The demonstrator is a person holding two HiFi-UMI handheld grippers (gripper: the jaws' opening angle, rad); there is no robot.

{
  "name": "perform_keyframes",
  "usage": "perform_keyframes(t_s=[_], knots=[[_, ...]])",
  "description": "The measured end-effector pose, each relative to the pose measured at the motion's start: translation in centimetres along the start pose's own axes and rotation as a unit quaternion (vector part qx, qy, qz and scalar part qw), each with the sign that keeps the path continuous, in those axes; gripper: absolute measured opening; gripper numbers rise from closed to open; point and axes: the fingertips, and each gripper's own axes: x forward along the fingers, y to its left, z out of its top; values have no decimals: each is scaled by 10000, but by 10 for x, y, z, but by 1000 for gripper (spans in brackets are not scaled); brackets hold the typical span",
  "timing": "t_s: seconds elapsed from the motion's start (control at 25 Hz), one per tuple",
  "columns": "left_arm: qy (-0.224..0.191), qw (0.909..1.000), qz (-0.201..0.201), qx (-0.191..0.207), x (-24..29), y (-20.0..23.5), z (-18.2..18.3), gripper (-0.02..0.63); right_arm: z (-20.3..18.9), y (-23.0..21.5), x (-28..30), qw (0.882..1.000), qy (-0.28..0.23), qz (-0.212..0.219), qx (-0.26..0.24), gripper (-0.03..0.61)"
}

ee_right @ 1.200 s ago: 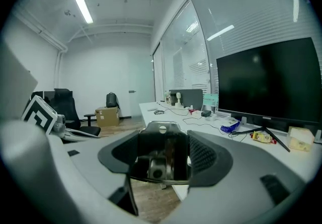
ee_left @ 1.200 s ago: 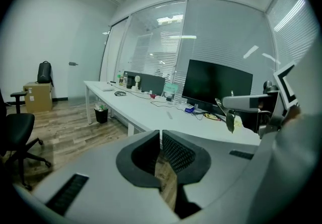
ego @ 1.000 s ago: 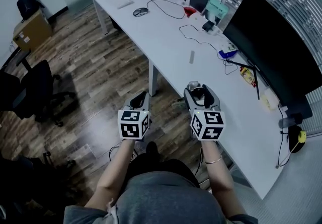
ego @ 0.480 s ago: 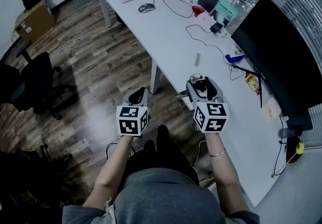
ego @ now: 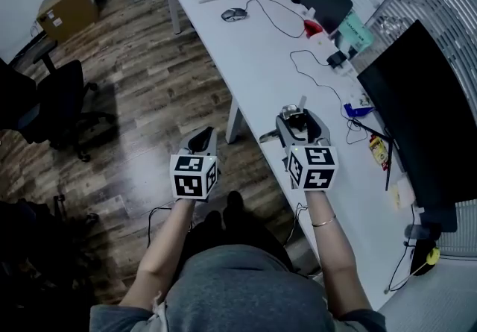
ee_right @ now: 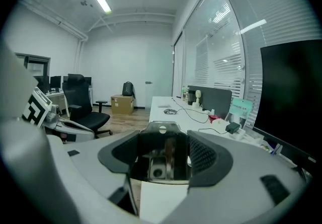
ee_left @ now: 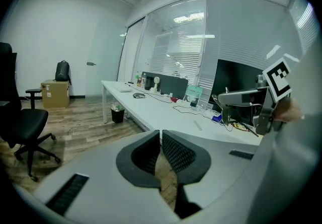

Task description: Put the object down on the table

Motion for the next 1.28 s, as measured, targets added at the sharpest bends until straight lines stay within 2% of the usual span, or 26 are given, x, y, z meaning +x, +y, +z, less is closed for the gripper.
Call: perform_keyframes(t_s=[0.4,0.76,1.0,1.28], knots=[[-34,9990,433,-109,20,17,9,31,8,-10,61,9976,194,486,-444,291],[36,9953,932,-250,15,37,2,31,-5,0,111,9934,403,820,-690,291],[99,9909,1276,-416,4,51,-12,31,-18,0,137,9903,618,910,-843,291],[128,9875,1488,-499,-4,61,-15,31,-35,-2,158,9882,842,924,-881,291]])
